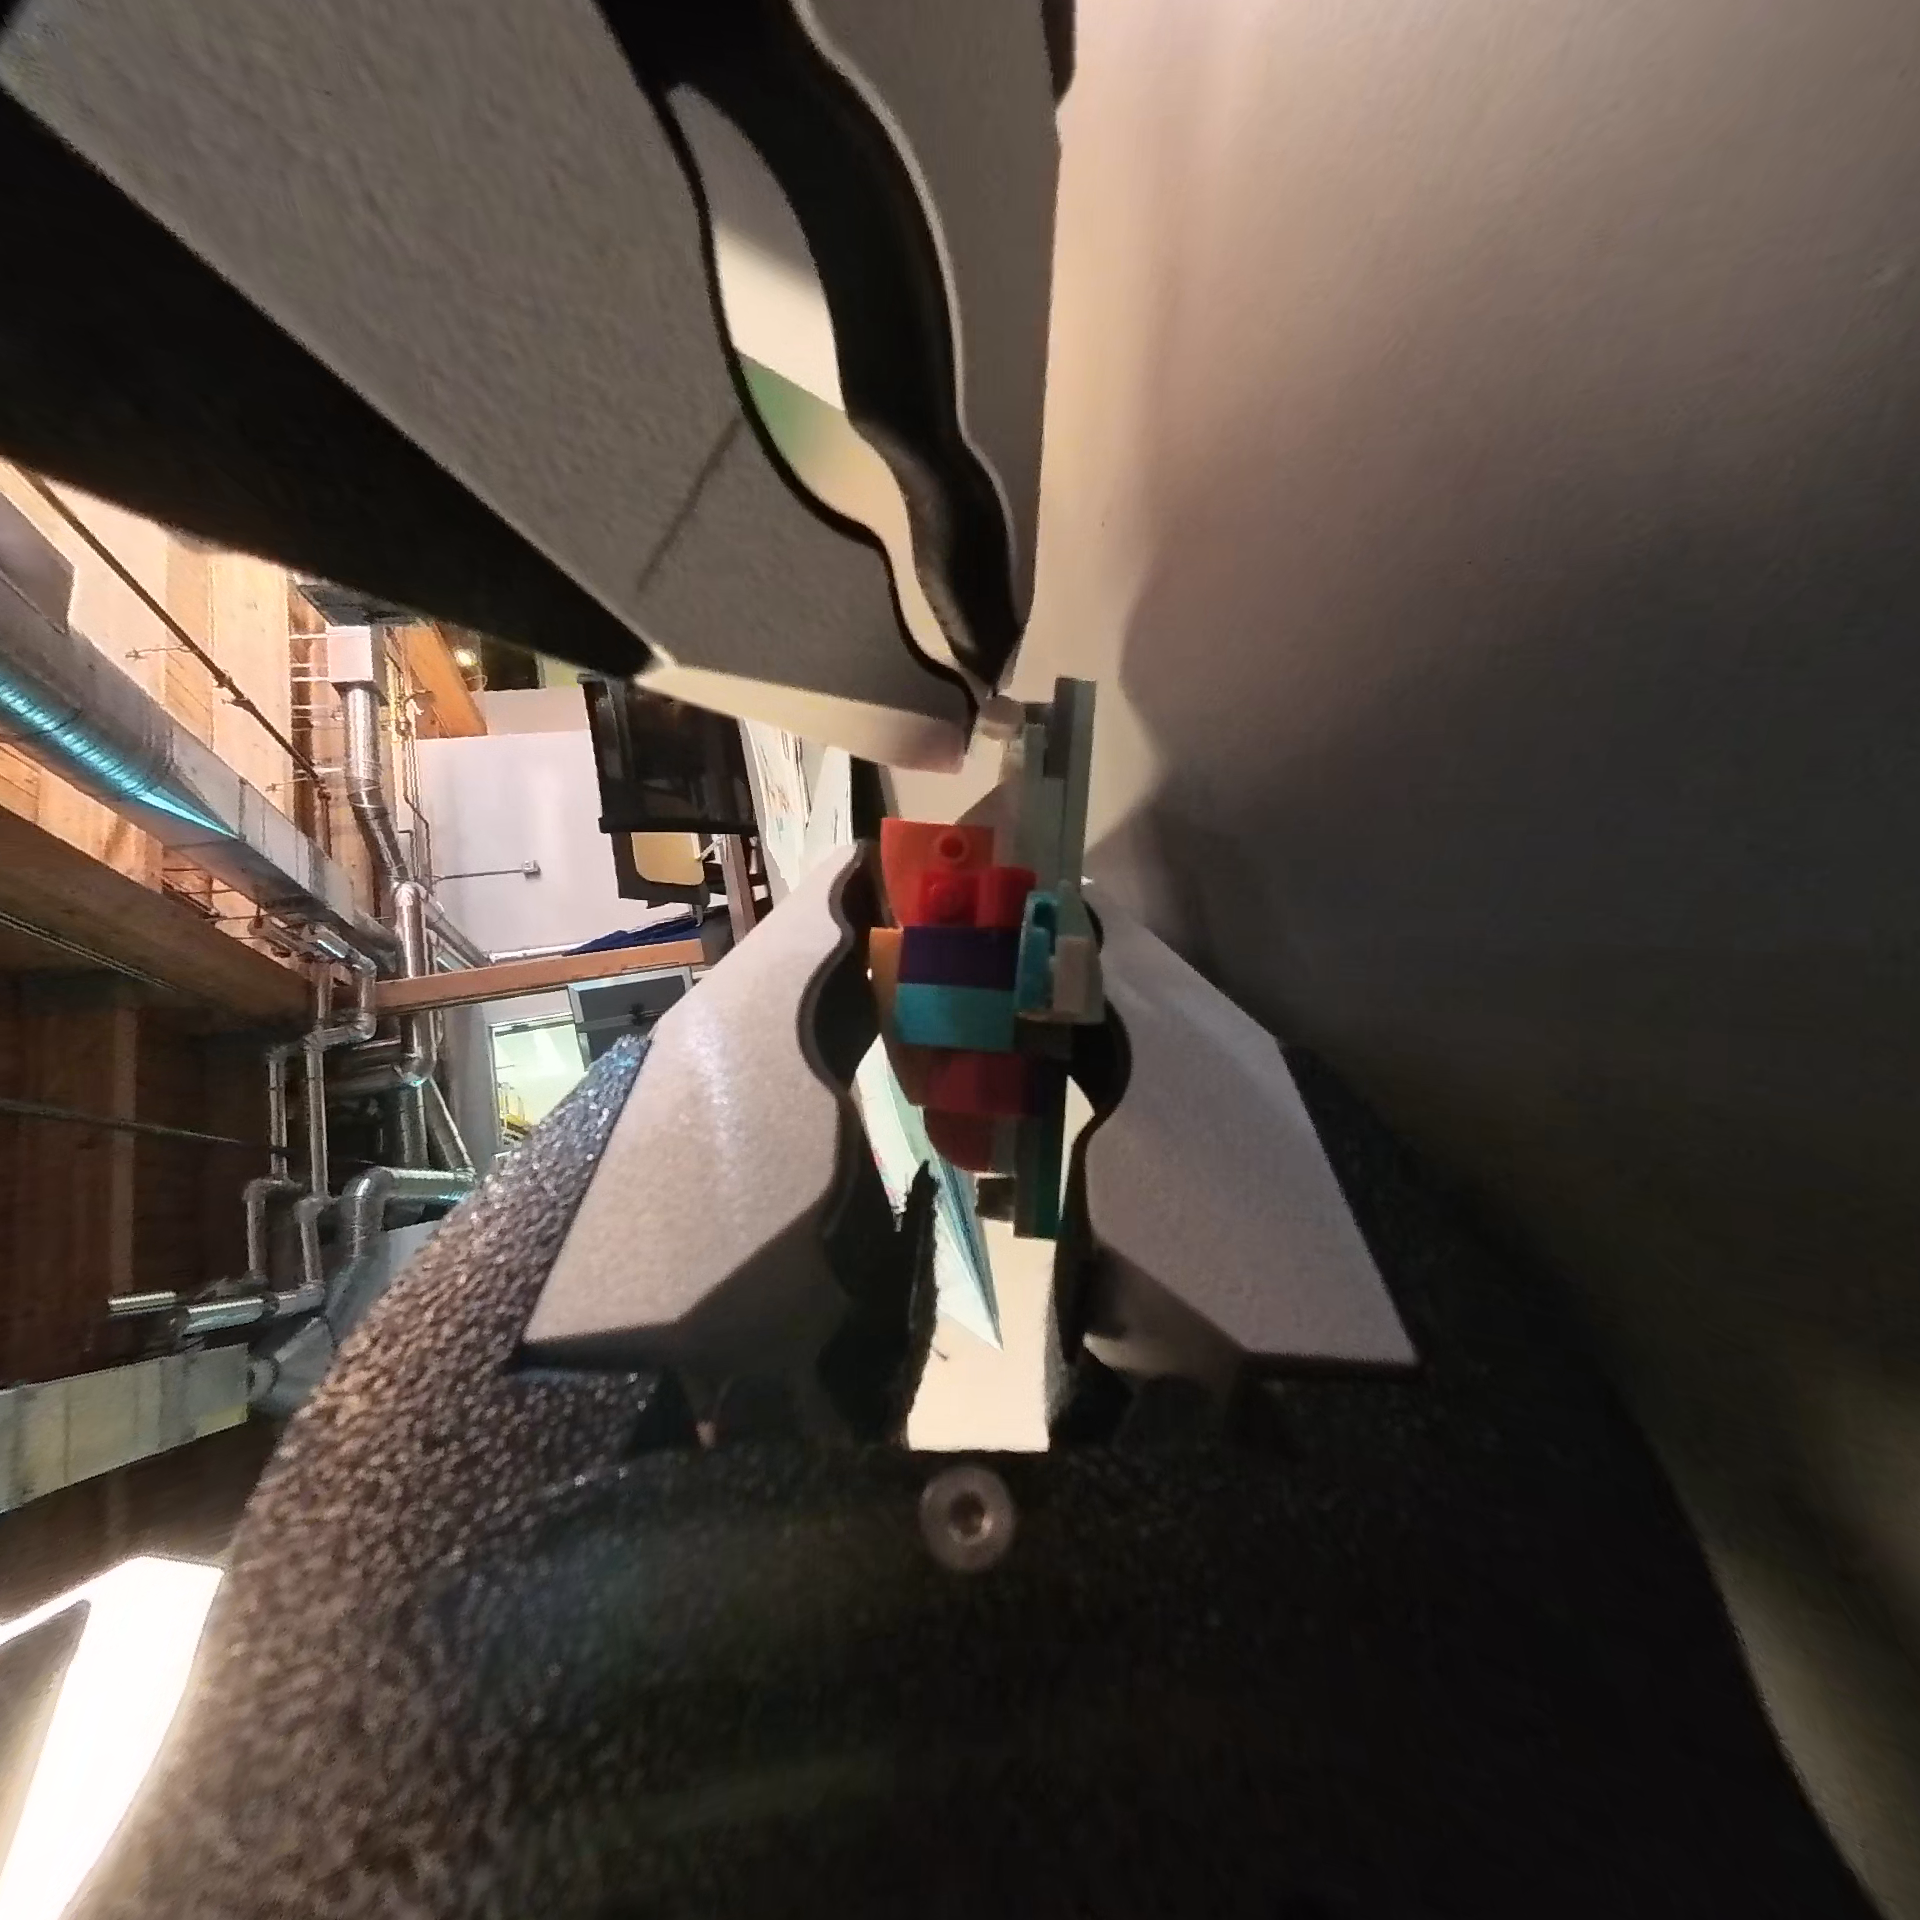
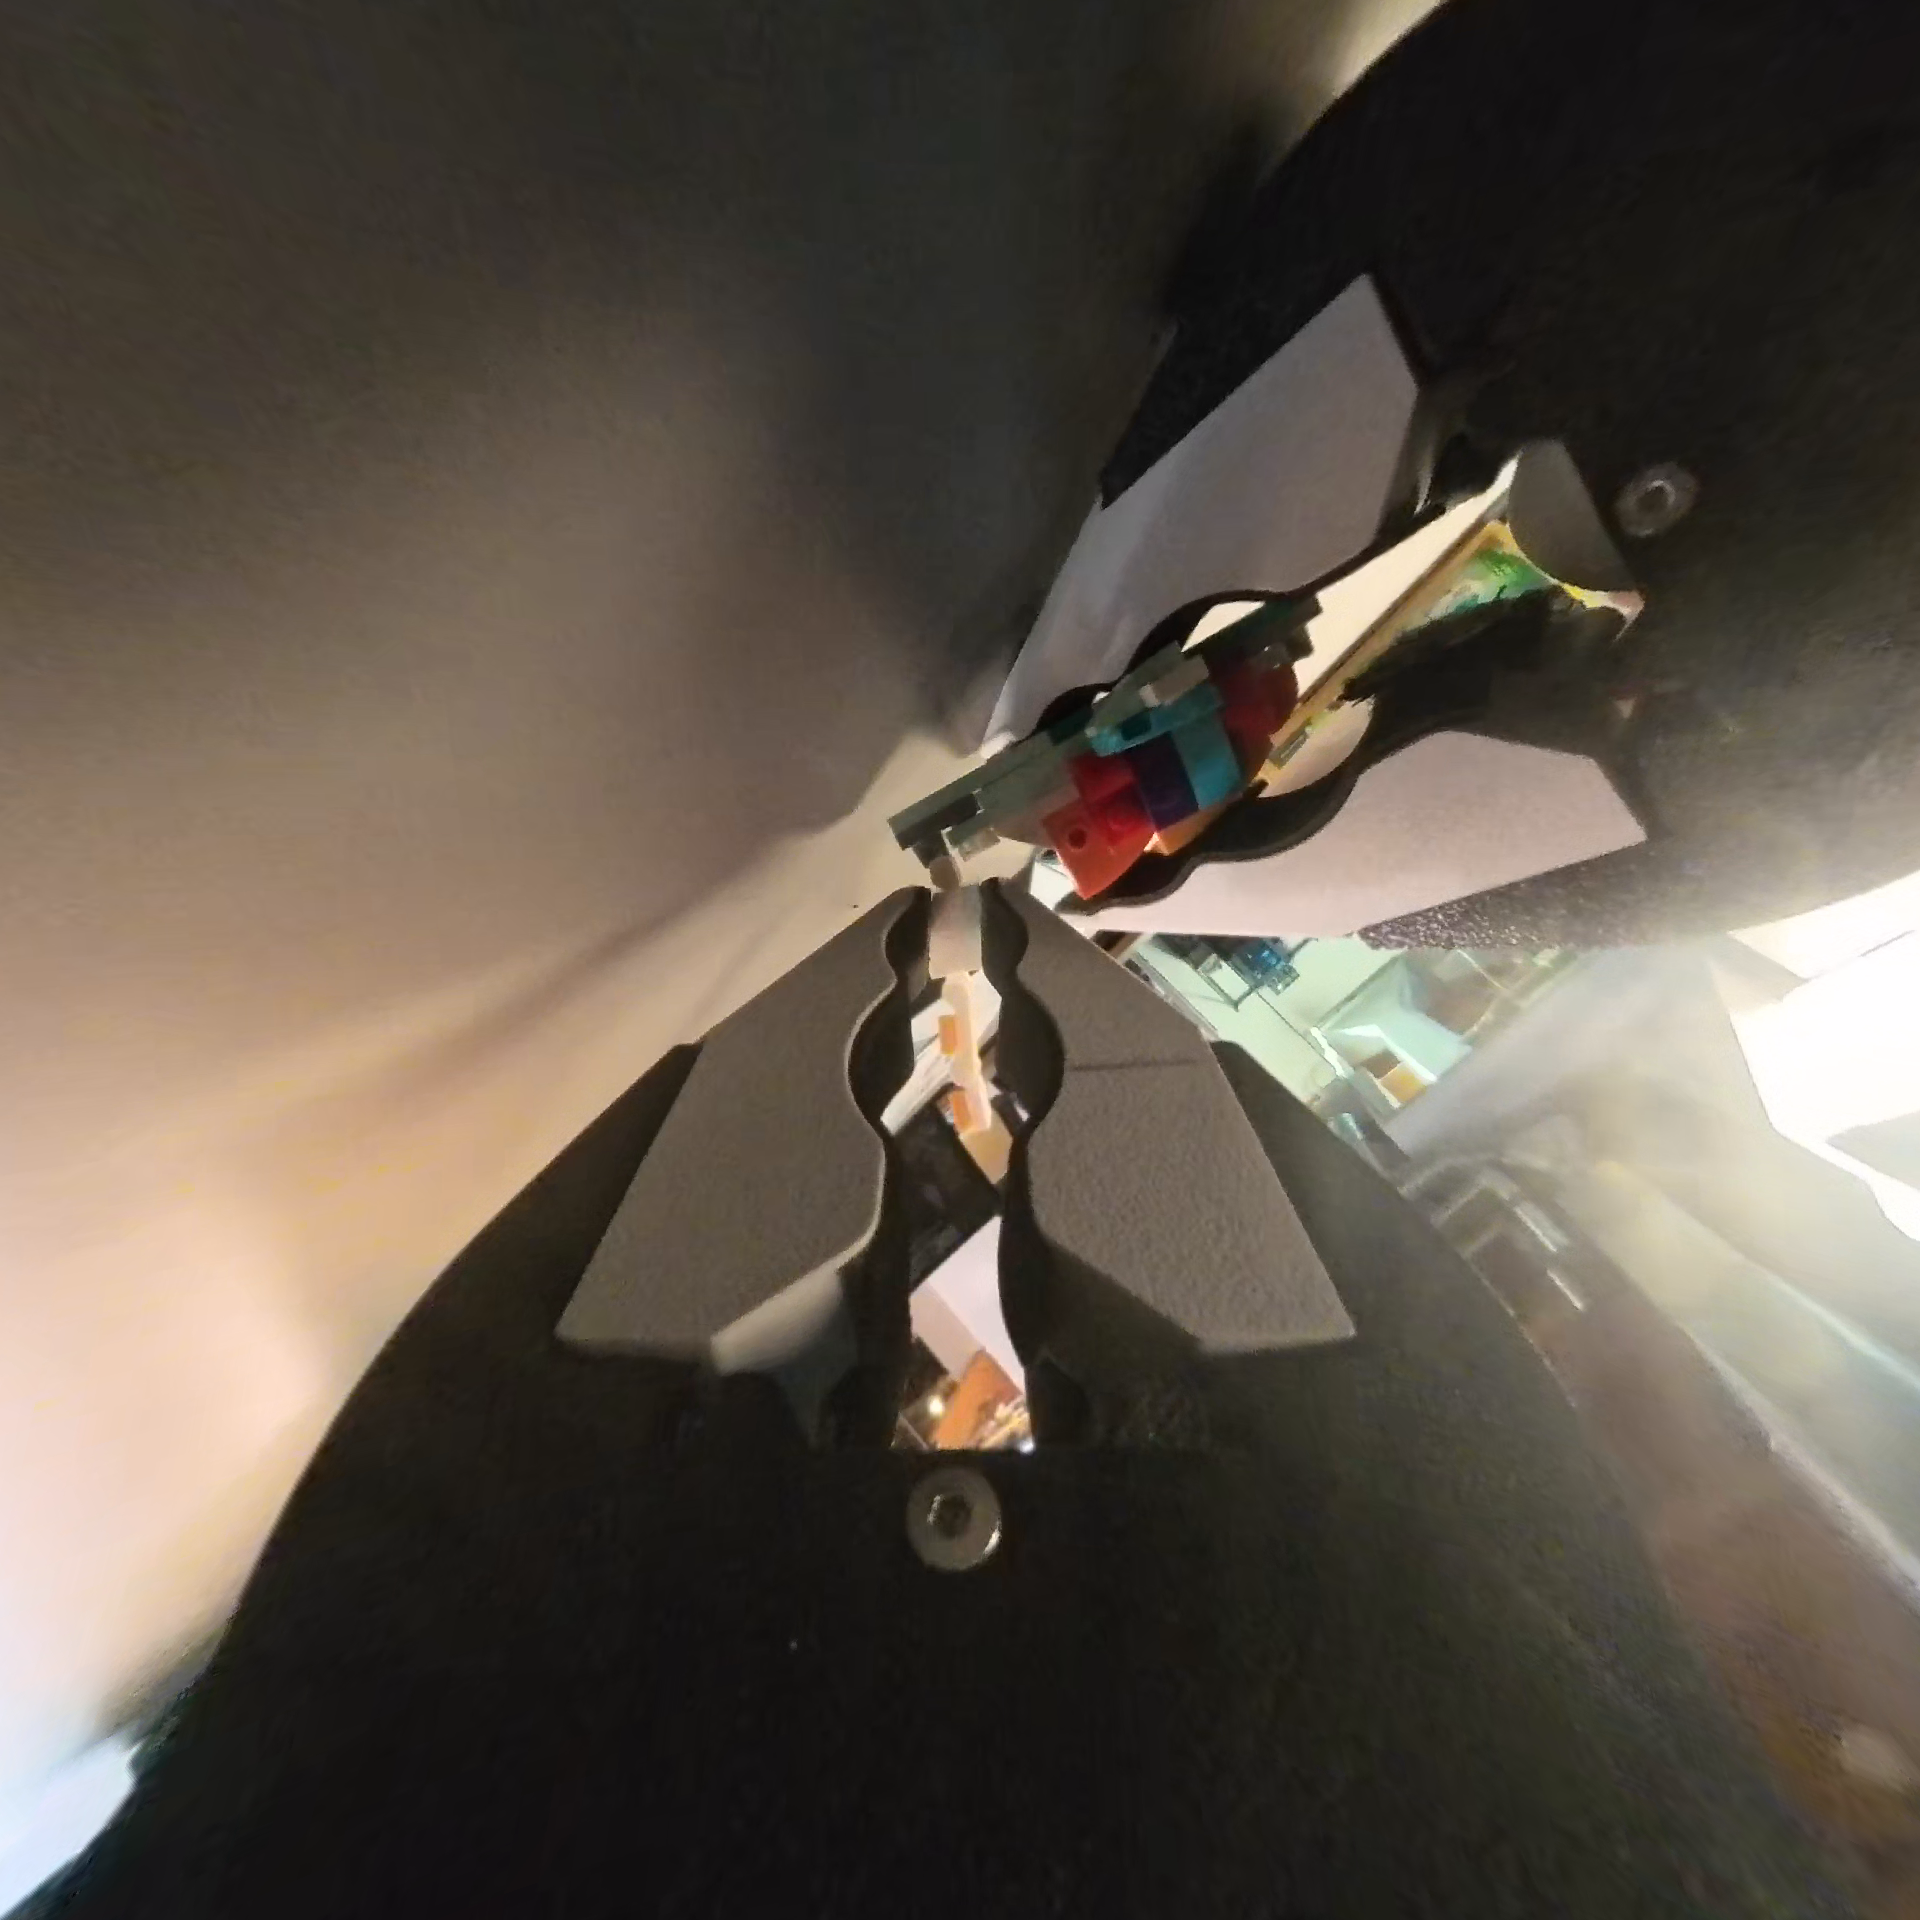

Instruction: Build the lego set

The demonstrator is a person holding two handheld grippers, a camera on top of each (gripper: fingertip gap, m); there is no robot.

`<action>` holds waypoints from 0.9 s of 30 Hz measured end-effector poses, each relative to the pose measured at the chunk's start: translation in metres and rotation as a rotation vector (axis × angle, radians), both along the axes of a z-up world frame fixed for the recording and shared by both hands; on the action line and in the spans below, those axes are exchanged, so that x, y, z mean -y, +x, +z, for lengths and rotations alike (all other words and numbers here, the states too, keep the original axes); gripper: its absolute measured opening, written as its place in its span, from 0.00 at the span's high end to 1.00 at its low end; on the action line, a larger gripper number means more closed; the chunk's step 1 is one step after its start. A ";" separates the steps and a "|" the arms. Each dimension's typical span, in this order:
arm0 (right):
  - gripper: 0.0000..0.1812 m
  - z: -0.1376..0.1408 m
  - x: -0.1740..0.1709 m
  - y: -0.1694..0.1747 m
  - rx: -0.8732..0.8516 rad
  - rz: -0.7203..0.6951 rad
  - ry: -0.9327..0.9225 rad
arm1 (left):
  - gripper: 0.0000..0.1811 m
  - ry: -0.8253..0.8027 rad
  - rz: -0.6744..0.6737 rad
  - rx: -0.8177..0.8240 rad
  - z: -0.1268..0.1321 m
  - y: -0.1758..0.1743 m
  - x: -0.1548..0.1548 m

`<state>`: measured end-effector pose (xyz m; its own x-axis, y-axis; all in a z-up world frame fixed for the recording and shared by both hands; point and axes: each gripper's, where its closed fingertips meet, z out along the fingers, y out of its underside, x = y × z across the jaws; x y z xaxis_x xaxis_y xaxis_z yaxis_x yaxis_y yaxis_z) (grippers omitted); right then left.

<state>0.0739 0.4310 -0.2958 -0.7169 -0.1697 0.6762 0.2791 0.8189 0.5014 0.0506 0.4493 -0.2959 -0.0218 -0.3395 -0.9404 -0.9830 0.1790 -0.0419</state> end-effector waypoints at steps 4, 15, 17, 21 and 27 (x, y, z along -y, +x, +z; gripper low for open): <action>0.96 -0.001 -0.002 -0.002 -0.006 -0.018 -0.005 | 0.83 0.000 0.002 -0.002 0.000 0.000 0.000; 0.96 -0.006 -0.002 -0.002 -0.030 -0.039 0.038 | 0.83 0.011 0.002 -0.025 0.000 0.001 0.000; 0.96 -0.006 -0.003 -0.003 -0.055 -0.040 0.043 | 0.83 0.012 0.006 -0.025 0.000 0.000 0.000; 0.96 -0.005 -0.005 -0.004 -0.079 -0.047 0.031 | 0.83 0.005 0.008 -0.010 0.000 0.000 0.000; 0.95 0.000 -0.007 -0.003 -0.142 -0.088 -0.048 | 0.83 -0.032 0.015 0.065 0.000 0.000 0.000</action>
<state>0.0704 0.4381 -0.2962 -0.6245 -0.0752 0.7774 0.4159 0.8104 0.4125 0.0505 0.4493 -0.2962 0.0446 -0.3693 -0.9282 -0.9805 0.1618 -0.1115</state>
